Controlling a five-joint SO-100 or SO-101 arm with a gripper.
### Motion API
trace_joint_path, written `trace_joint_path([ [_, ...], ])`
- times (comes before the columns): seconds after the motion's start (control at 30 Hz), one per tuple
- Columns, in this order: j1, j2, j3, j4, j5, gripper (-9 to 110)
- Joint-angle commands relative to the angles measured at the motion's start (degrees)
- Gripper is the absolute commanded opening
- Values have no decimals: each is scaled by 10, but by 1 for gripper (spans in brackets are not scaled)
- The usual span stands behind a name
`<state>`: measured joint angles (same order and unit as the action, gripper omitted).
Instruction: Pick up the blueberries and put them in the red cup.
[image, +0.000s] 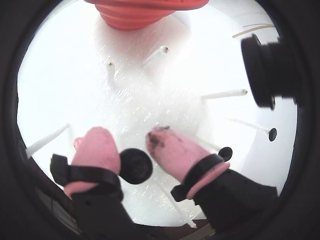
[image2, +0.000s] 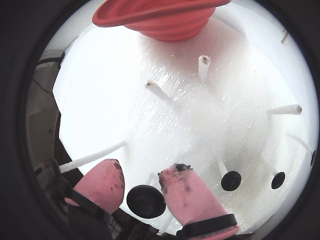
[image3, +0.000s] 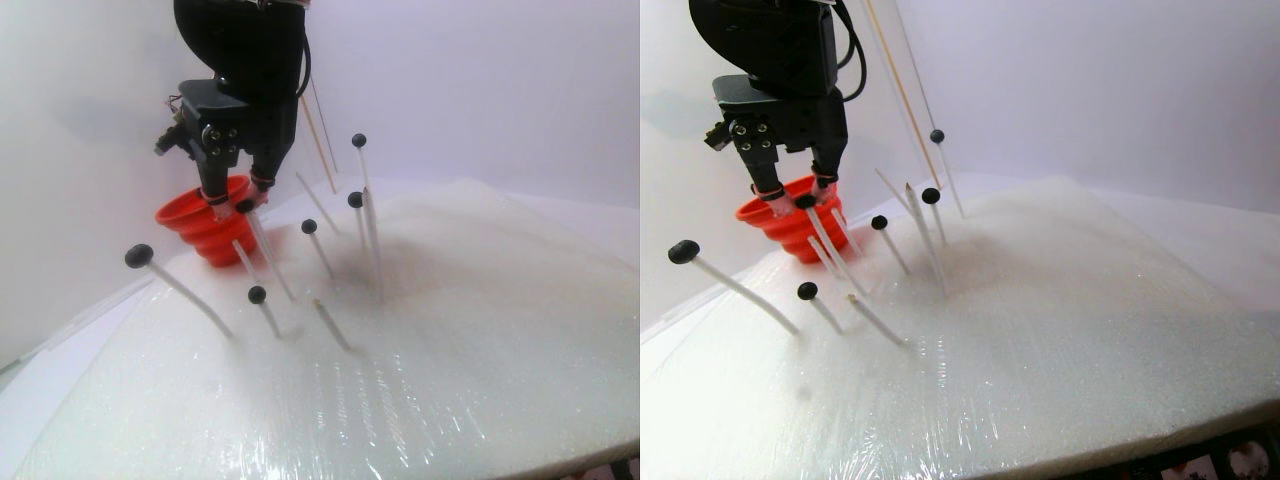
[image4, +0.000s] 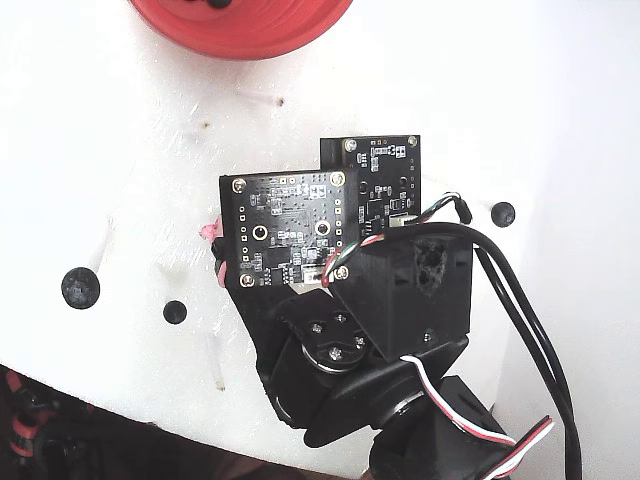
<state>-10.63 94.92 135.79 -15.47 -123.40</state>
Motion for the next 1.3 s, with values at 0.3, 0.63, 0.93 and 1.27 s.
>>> trace_joint_path([
  [0.3, -4, 69, 12, 25, -11, 14],
  [0.63, -4, 68, 15, 25, -14, 11],
  [0.93, -6, 69, 5, 25, -14, 11],
  [1.27, -27, 83, -25, 30, -1, 10],
])
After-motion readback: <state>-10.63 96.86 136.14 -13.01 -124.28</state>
